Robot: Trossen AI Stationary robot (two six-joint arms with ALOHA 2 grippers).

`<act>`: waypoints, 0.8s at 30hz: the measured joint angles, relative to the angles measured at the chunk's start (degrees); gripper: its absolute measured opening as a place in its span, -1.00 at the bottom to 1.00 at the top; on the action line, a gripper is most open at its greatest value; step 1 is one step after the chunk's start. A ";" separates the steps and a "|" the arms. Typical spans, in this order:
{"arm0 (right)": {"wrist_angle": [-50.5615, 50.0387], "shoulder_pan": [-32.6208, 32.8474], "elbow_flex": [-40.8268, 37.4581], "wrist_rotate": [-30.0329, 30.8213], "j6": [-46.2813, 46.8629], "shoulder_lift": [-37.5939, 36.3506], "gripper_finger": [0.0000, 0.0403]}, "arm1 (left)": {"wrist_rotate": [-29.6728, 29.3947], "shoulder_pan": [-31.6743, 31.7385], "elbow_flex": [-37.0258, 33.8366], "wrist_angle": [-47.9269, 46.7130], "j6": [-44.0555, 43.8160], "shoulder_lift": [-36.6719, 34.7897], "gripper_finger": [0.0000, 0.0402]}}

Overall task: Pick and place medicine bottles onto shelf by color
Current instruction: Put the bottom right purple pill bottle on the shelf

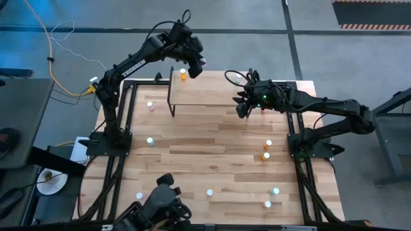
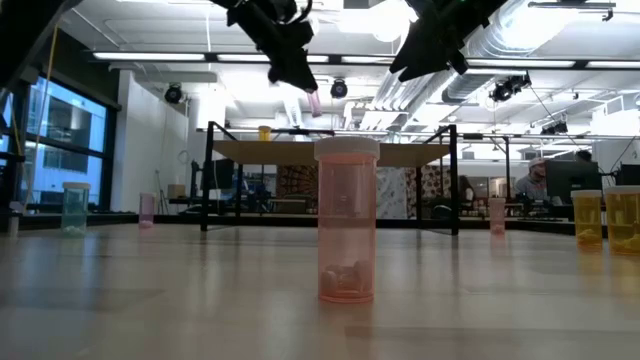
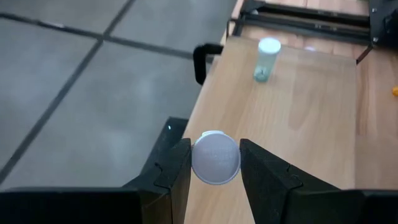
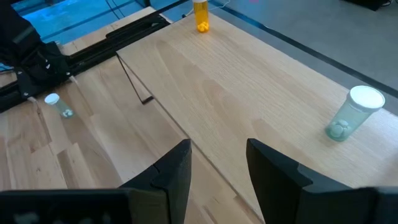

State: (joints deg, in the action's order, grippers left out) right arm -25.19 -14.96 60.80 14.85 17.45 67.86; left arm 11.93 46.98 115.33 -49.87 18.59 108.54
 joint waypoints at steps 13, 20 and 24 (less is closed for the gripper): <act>0.00 0.00 -0.02 -0.01 0.52 0.00 -0.27 | -0.36 -0.02 0.00 -6.97 0.00 0.87 -0.41; 0.00 0.00 -0.02 0.00 0.52 0.02 -0.27 | -0.19 -0.20 -1.18 -8.26 -0.38 0.87 -0.41; 0.00 0.02 -0.02 0.00 0.52 0.02 -0.27 | 0.86 -0.24 -1.64 -10.30 -0.64 1.63 -0.41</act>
State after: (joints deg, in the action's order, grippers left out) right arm -25.19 -14.94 60.78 14.85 17.98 67.88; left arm 12.79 46.74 113.69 -60.17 17.96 110.17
